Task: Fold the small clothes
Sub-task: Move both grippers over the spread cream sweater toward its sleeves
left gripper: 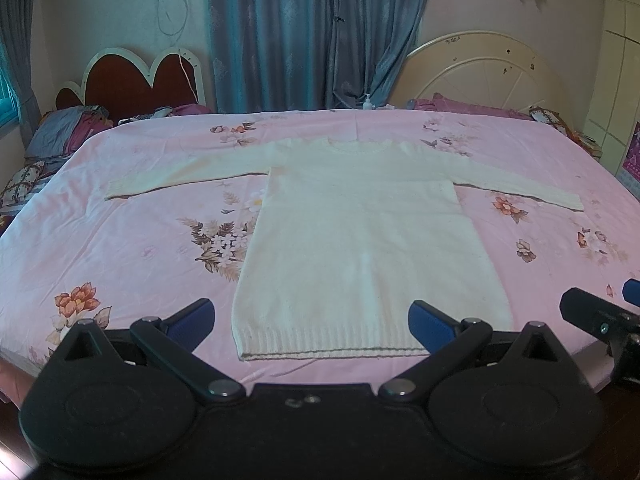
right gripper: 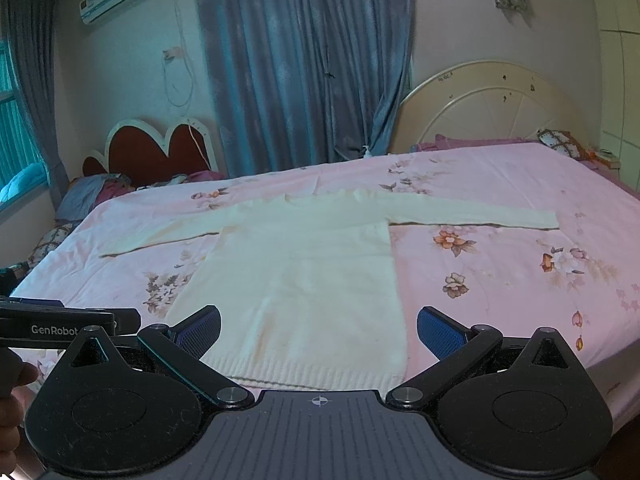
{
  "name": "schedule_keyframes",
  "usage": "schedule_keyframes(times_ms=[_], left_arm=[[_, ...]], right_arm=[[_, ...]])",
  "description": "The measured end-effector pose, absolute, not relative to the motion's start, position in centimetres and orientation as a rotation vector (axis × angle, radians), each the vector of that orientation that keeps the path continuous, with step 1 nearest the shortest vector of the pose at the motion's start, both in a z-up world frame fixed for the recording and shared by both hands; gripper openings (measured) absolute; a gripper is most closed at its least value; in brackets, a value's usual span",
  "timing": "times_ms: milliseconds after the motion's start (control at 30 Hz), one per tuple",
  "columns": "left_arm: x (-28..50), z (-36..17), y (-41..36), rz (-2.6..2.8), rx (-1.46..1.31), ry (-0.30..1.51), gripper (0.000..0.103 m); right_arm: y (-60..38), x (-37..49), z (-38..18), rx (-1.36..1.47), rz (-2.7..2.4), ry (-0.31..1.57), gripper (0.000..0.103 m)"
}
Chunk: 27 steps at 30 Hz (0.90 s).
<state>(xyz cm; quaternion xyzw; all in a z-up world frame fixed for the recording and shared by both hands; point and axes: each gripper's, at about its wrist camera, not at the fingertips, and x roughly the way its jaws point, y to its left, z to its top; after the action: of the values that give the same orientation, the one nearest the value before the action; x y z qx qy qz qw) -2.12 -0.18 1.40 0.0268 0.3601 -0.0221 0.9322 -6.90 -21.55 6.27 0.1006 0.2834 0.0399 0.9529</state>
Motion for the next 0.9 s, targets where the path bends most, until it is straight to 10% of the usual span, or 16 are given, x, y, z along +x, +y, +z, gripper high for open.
schedule_keyframes(times_ms=[900], left_arm=[[6.9,-0.2,0.6,-0.064,0.075,0.789,0.103]], right_arm=[[-22.5,0.3,4.0,0.224,-0.022,0.630,0.103]])
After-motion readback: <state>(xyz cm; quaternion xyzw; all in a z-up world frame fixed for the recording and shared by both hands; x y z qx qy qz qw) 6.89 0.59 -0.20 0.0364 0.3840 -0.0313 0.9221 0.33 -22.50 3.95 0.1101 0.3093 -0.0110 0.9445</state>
